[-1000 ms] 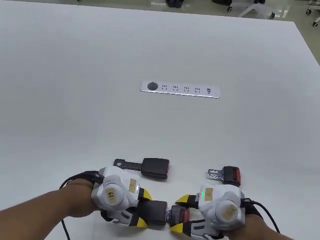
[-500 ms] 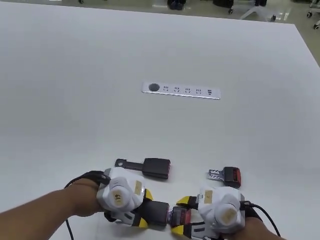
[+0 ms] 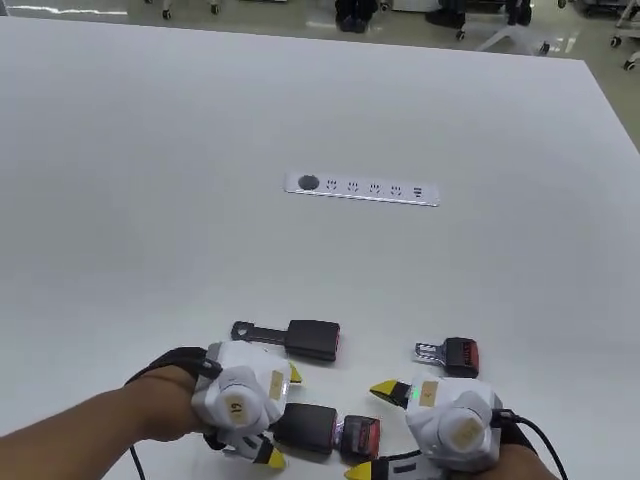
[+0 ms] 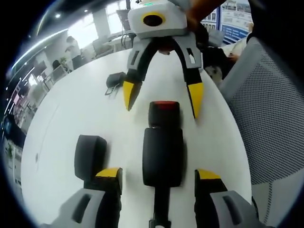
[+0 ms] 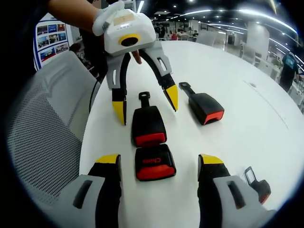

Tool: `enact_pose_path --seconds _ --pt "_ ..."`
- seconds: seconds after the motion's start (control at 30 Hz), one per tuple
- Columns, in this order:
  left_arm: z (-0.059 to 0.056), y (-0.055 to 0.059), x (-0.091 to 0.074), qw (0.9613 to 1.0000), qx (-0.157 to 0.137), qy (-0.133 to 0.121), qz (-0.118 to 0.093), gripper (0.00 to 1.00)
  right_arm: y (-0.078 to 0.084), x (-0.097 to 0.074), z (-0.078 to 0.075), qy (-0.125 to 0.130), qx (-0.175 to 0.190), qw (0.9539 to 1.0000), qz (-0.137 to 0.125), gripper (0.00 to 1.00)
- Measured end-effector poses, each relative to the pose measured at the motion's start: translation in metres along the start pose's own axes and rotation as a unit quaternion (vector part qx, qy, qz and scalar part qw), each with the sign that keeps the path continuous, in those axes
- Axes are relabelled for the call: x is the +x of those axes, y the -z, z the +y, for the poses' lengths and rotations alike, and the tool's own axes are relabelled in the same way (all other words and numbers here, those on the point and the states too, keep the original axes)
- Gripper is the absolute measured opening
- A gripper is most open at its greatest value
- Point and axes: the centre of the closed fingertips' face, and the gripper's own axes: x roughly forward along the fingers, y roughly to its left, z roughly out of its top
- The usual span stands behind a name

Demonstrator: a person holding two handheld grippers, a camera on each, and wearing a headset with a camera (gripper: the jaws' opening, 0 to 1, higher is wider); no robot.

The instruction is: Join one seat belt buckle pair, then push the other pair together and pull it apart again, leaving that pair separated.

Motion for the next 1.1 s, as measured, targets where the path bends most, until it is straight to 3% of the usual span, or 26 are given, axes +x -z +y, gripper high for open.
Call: enact_pose_path --seconds 0.2,0.3,0.73,1.1 --pt "0.012 -0.006 -0.014 0.9987 -0.038 -0.03 -0.016 0.67 0.002 -0.011 -0.004 0.006 0.0 0.9999 -0.009 0.66" --pt "0.018 -0.007 -0.02 0.9981 -0.041 -0.039 -0.022 0.69 0.001 -0.019 -0.006 0.006 0.002 0.9999 -0.012 0.67" --pt "0.049 -0.003 -0.04 0.996 -0.052 -0.069 -0.025 0.7 0.001 -0.053 -0.053 0.034 0.014 0.9991 -0.022 0.71" --pt "0.083 -0.003 -0.048 0.9957 -0.043 -0.078 -0.027 0.69 0.017 -0.08 -0.103 0.062 -0.003 0.998 0.006 0.72"
